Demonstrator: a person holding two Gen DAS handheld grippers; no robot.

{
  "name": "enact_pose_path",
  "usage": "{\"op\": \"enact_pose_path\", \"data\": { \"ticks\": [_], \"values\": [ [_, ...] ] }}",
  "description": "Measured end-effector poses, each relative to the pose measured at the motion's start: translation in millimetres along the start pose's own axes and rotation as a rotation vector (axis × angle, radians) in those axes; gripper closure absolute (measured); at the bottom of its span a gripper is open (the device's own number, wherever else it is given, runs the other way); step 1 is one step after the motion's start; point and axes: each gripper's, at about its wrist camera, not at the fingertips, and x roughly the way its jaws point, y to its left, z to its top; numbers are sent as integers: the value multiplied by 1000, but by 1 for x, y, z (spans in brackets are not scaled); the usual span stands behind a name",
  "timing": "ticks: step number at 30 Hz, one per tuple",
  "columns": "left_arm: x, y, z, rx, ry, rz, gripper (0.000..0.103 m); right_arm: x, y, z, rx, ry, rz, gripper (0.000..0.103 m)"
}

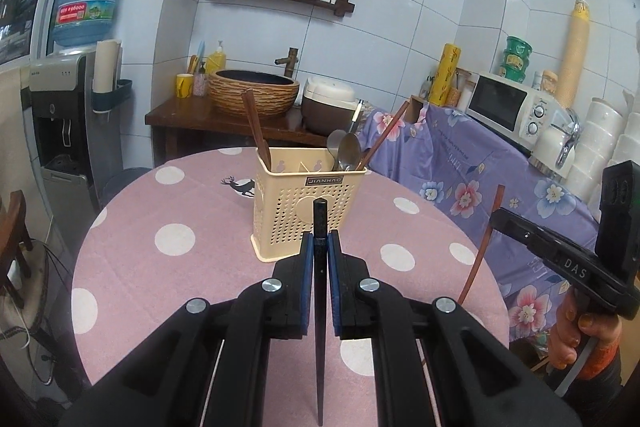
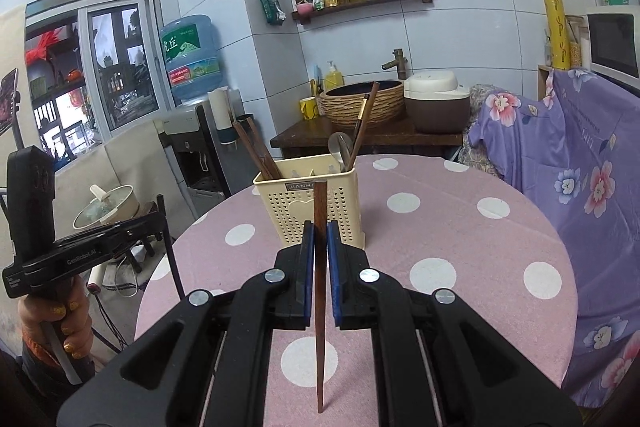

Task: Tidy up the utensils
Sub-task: 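Lift both chopsticks and lower them into the beige basket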

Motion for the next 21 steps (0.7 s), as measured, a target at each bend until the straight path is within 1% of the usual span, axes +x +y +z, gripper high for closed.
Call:
{"op": "enact_pose_path", "data": {
  "ticks": [5,9,11,13,17,18,19,21],
  "values": [
    [2,2,12,-6,-21,-8,95,2,6,10,-13,-13,10,95],
    [8,-3,38,12,-57,-23,95,8,14,35,-20,-46,24,95],
    [9,-5,57,20,-87,-22,95,12,19,56,-28,-74,26,95],
    [9,-9,89,26,-116,-33,95,18,25,89,-26,-109,34,95],
    [1,-17,151,39,-199,-28,95,29,38,159,-65,-208,-21,95],
    [-2,-20,170,44,-233,-20,95,32,40,172,-61,-223,-27,95],
    [-3,-23,180,55,-256,-8,95,36,42,188,-66,-251,-44,95],
    [2,-26,200,64,-282,8,95,44,47,208,-77,-288,-75,95]
  ]
}}
